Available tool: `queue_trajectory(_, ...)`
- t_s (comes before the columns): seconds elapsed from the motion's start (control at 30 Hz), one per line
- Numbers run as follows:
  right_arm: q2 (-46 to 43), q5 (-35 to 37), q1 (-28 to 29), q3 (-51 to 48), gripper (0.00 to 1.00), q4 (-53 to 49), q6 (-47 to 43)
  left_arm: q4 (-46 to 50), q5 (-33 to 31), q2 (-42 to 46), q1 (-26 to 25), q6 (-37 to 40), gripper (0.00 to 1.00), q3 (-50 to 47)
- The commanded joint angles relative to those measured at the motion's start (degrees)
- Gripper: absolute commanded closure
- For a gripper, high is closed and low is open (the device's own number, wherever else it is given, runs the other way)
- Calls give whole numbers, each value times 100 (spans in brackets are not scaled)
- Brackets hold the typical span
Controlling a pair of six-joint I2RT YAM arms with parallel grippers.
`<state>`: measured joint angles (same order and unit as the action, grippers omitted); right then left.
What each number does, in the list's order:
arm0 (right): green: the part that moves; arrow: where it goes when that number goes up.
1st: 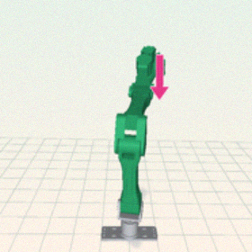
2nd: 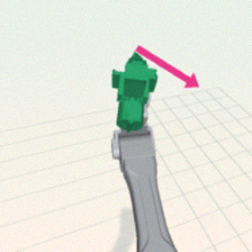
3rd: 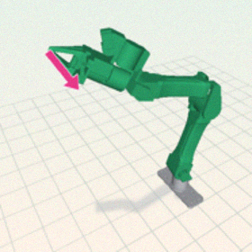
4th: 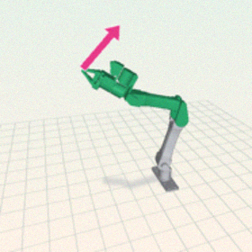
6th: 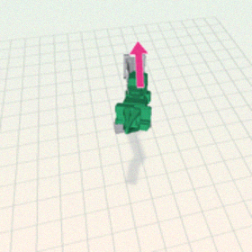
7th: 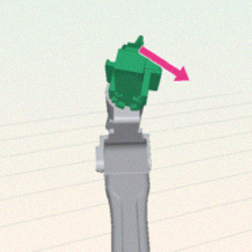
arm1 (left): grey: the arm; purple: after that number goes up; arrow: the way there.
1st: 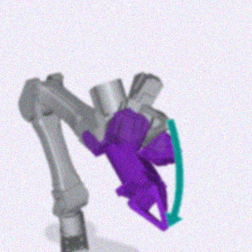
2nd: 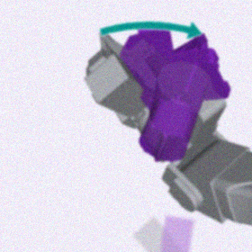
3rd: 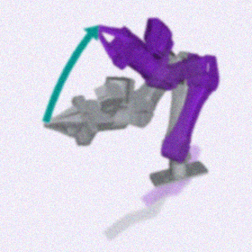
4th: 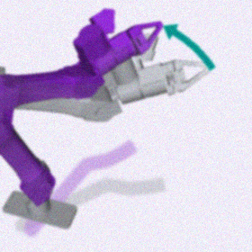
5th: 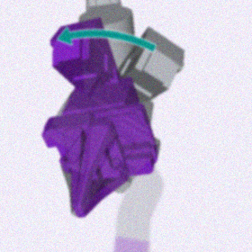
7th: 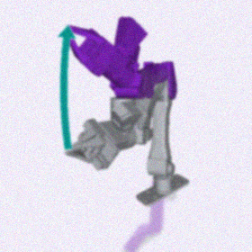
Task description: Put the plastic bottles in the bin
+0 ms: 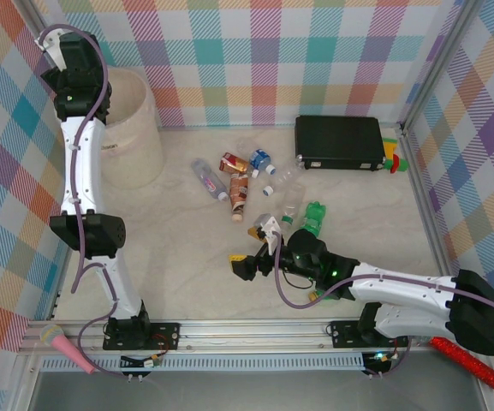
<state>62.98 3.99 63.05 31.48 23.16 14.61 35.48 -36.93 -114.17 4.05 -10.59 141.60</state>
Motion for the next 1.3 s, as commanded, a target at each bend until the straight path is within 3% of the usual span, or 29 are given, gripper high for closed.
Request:
queue_trajectory(0.0, 43, -28, -11, -13, 1, 270, 119, 44, 227, 178, 46, 121, 19, 175)
queue_trajectory(0.13, 76, -62, -5, -10, 1, 281, 160, 188, 347, 328, 47, -52, 12, 165)
queue_trajectory(0.17, 74, -45, -3, -15, 1, 279, 164, 256, 389, 378, 42, -144, 2, 151)
queue_trajectory(0.27, 31, 29, -12, -23, 1, 252, 175, 453, 551, 598, 3, -481, 0, -89)
queue_trajectory(0.53, 191, 511, -124, 2, 1, 62, 262, -471, 673, 2104, -566, -1346, 0, -2835)
queue_trajectory(0.83, 354, 881, -422, 56, 1, -190, 473, -747, 698, 3850, -2035, -1664, 0, -5437)
queue_trajectory(1.03, 254, 1293, -651, 30, 1, -401, 505, -517, 86, 5616, -3428, -2141, 0, -7328)
queue_trajectory(1.27, 30, 1846, -1037, 583, 1, -2147, 1195, 441, -138, 6750, -4649, -3084, 0, -8712)
